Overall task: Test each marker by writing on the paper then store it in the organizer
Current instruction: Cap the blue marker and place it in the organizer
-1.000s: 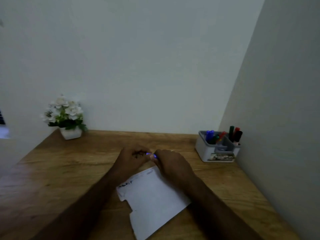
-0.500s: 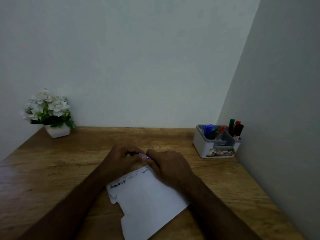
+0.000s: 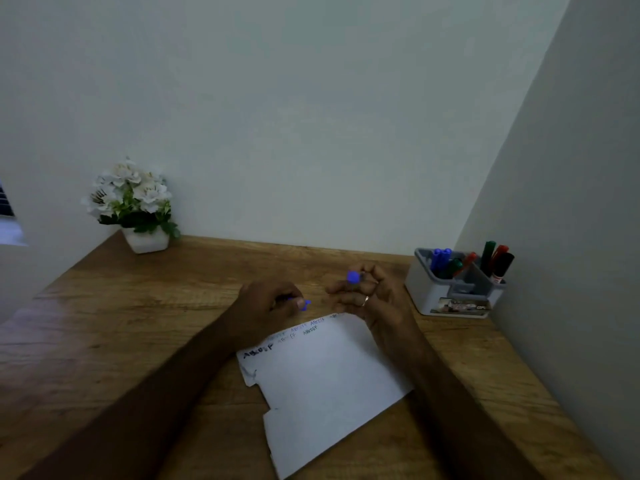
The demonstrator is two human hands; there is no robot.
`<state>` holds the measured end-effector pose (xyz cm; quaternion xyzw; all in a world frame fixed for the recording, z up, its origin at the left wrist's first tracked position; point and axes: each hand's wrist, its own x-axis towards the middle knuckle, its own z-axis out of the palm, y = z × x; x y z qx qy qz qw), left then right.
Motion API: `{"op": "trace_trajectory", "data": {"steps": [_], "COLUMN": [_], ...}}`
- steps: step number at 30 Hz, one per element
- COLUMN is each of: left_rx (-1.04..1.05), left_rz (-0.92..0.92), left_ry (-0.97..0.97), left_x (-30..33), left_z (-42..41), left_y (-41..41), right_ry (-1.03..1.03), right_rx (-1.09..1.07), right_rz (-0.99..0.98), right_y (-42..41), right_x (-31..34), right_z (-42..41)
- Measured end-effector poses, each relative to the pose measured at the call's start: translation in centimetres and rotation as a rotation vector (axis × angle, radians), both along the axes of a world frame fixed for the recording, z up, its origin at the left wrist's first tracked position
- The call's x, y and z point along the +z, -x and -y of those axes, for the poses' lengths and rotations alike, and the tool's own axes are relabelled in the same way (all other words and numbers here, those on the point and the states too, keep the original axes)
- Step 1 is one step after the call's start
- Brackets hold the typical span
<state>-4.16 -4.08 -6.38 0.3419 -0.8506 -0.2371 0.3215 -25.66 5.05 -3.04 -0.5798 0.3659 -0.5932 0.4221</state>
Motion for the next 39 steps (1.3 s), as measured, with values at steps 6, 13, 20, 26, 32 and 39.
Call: {"op": "trace_trajectory", "data": {"steps": [6,13,20,26,32,39], "left_rx": [-0.017,-0.035,-0.03,-0.031,-0.038,-0.042], "left_rz": [0.07,0.153,0.209,0.191,0.198,0.192], "left_ry": [0.051,-0.009,-0.047,-0.072,-0.065,-0.082], "left_x": [-1.1,-1.3,-1.4,-2.1,-1.9,-1.9], "left_z": [0.6,0.7,1.0,1.7,1.6,1.7], "left_y": [-0.1,0.0,0.0,0.1,0.2,0.1], "right_ry": [-0.145,-0.061,-0.032,-0.099,-0.081,-0.061], "right_rx": [-0.283,-0.284,-0.274,-0.298,-0.26,-0.256], "right_rz": [-0.316,-0.497,-0.505,-0.448,-0.518,-0.533], "right_y": [-1.2,-1.2,-1.1,-1.3,-1.2,-1.2], "right_x": [-1.5,-2.0,-2.4,-2.7,-3.2,-3.3], "right_z": [-0.7,-0.7,0.4,0.5,1.0,1.2]}}
